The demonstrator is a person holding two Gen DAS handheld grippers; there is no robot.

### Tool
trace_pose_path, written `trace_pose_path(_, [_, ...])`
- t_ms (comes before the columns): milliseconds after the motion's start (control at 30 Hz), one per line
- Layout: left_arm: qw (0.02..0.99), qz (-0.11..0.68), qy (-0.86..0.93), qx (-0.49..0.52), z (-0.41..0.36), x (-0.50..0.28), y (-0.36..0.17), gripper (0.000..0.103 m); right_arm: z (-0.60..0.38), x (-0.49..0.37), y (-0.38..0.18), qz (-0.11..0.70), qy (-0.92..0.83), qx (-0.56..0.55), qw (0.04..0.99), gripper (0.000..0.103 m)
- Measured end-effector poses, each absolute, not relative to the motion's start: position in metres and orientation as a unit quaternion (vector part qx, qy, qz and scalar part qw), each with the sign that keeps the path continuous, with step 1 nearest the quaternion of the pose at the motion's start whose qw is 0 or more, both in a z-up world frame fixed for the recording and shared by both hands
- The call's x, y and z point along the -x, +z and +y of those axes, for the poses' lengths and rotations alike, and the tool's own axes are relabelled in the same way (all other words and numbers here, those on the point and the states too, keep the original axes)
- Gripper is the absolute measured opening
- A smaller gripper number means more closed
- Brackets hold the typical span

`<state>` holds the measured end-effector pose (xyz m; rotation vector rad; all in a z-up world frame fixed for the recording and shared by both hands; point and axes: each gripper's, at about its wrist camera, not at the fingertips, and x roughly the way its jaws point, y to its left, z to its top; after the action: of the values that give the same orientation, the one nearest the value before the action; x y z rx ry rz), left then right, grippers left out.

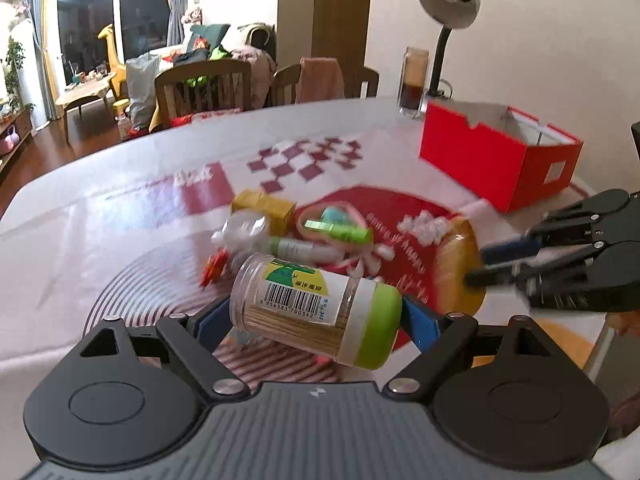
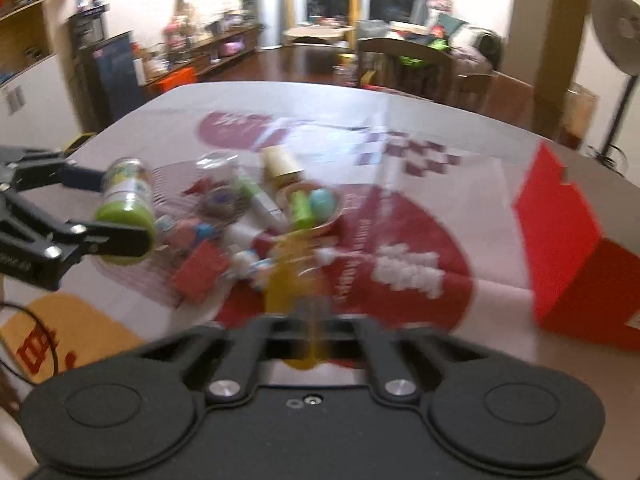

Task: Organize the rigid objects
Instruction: 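Grasp the green-capped toothpick jar with left tool while right tool grasps the correction-tape dispenser, then carry the toothpick jar with left tool while right tool carries the tape dispenser toward the red box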

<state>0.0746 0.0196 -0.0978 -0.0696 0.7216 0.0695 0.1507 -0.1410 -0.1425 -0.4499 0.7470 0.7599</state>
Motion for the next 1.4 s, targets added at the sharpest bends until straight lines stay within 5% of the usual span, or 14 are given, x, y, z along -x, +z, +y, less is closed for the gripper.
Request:
trace_pose_path(167, [0.939, 0.342, 0.023, 0.028, 0.006, -0.096, -0.083, 0.089, -0.155, -0.173, -0.136, 0.354, 0.349, 0.210, 0.842, 0.008])
trace_pose_path(333, [0.939, 0.341, 0.025, 0.037, -0.001, -0.105, -0.083, 0.089, -0.167, -0.177, -0.141, 0.373, 0.380, 0.209, 0.820, 0.026])
trace_pose_path(467, [0.936, 0.345, 0.041, 0.051, 0.004, -0.100, -0.085, 0.089, -0.153, -0.174, -0.151, 0.388, 0.399, 0.202, 0.806, 0.059])
trace_pose_path(700, [0.931, 0.350, 0.079, 0.066, 0.022, -0.070, -0.088, 0.089, -0.112, -0.161, -0.184, 0.413, 0.410, 0.204, 0.787, 0.077])
trace_pose_path(1167, [0.923, 0.359, 0.116, 0.073, 0.048, -0.025, -0.093, 0.089, -0.080, -0.155, -0.219, 0.400, 0.350, 0.228, 0.816, 0.085])
trace_pose_path(1400, [0.923, 0.361, 0.110, 0.066, 0.048, -0.028, -0.093, 0.089, -0.078, -0.154, -0.217, 0.388, 0.340, 0.231, 0.825, 0.069])
